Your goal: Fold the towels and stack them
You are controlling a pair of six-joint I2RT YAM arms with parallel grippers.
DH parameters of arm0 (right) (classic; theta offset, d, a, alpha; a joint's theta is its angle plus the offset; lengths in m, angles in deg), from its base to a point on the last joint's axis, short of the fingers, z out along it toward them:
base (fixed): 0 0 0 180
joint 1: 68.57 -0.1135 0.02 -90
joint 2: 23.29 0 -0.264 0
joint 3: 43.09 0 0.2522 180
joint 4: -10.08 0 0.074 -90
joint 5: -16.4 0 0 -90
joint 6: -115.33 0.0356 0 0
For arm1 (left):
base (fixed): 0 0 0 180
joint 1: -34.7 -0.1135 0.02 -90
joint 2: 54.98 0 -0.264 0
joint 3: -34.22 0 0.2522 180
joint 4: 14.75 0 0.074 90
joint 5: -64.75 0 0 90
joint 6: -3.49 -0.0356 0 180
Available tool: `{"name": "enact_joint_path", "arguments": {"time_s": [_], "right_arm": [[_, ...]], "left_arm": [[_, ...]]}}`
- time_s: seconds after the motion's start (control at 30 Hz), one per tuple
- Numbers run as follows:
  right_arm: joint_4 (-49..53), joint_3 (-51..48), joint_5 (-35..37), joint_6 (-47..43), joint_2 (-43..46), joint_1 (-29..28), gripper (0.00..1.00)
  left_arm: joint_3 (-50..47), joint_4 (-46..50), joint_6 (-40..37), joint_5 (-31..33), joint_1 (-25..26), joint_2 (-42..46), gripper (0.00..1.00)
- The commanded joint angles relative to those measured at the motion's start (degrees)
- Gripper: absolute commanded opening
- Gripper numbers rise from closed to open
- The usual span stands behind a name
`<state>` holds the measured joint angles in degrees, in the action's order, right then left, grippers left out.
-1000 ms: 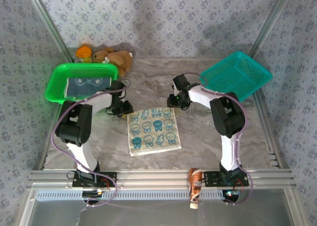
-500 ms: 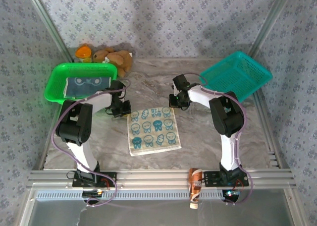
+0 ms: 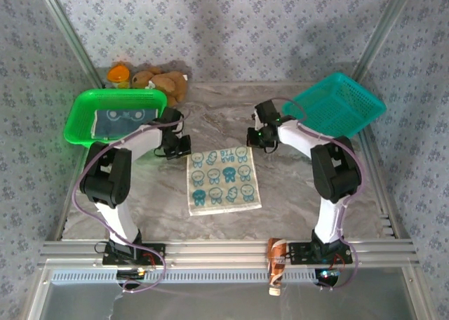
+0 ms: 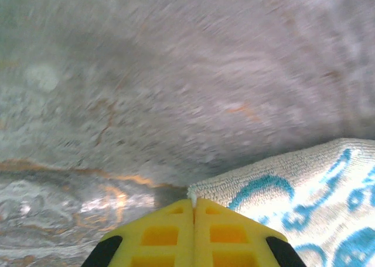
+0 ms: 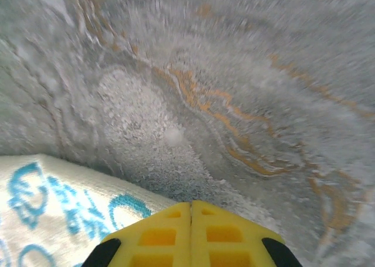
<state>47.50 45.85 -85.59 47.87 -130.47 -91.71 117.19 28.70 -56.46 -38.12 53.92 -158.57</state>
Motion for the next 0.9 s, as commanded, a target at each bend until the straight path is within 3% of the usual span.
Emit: {"name": "enact_joint_path", "arguments": {"time_s": [0.0, 0.2, 0.43, 0.83, 0.87], "right_arm": [[0.0, -1.3, -0.4, -1.8, 3.7, 1.7, 0.0], [-2.1, -5.2, 0.7, -2.8, 8.5, 2.7, 0.0], [-8.1, -15.1, 0.7, -2.4, 15.6, 2.4, 0.0], [-18.3, -36.7, 8.9, 0.6, 32.1, -6.4, 0.0], [-18.8, -39.0, 9.8, 1.5, 34.4, -7.6, 0.0]], "left_arm": [[4.4, 1.6, -0.1, -1.0, 0.4, 2.0, 0.0], [6.1, 1.9, -1.6, -1.0, 0.9, 2.5, 0.0], [-0.3, -2.4, -2.5, -0.9, 1.6, 7.2, 0.0], [-23.7, -15.6, 0.4, 6.0, 8.4, 25.6, 0.0], [-26.1, -16.0, 1.1, 6.4, 9.8, 28.3, 0.1]]}}
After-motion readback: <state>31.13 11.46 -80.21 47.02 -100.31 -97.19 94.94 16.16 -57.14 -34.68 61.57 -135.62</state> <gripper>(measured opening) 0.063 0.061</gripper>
